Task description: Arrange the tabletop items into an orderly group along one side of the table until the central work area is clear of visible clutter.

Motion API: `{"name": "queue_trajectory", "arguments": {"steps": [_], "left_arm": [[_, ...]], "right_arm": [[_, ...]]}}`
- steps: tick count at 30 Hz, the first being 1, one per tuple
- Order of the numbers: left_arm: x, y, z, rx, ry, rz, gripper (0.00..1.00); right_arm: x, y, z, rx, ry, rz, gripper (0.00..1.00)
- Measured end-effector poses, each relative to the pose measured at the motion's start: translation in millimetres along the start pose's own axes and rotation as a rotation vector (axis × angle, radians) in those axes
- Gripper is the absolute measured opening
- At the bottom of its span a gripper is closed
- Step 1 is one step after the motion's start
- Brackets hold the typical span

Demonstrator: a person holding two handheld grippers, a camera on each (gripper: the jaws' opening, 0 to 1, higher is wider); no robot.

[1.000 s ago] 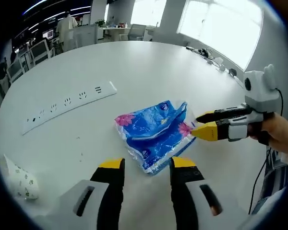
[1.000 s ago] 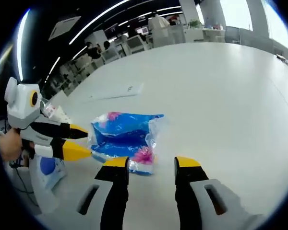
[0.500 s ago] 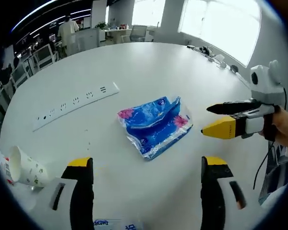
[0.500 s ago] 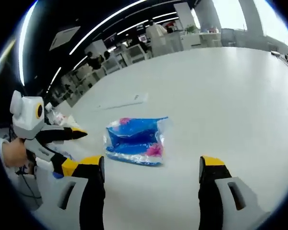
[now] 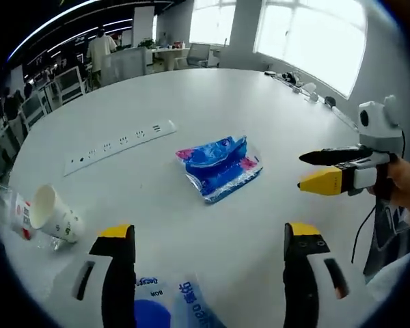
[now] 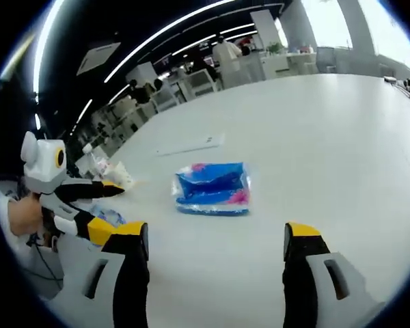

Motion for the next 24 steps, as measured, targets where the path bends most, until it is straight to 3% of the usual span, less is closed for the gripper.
{"name": "queue_trajectory", "arguments": {"steps": [3,7,24], "left_arm": [[-2.7,11.3,-8.0,-0.007,-0.008,-0.014,0.91],[-5.8,19.0,-18.5,0.003,-0.020,-0.011,0.93],[-11.0,26.3,-48.0,0.053,-0.040,-0.050,0.92]], "right_arm": [[0.5,4.2,-8.4,0.014,0.013,-0.004,0.75],[-1.9,8.3,-17.4,0.037,0.007,0.015,0.77],[-17.7,24.5,-33.8,0.039,-0.006,0.042,0.76]]}}
Point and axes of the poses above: the point that each gripper's makers call its tool centre point, and the gripper's own axes: z roughly forward along the fingers, x roughly to its right, y roughly out of its underside, the point moved 4 cm from there along -z, roughly backward along the fingers, and after that the axes turned 3 degrees about -y, right-handed, at the moved point
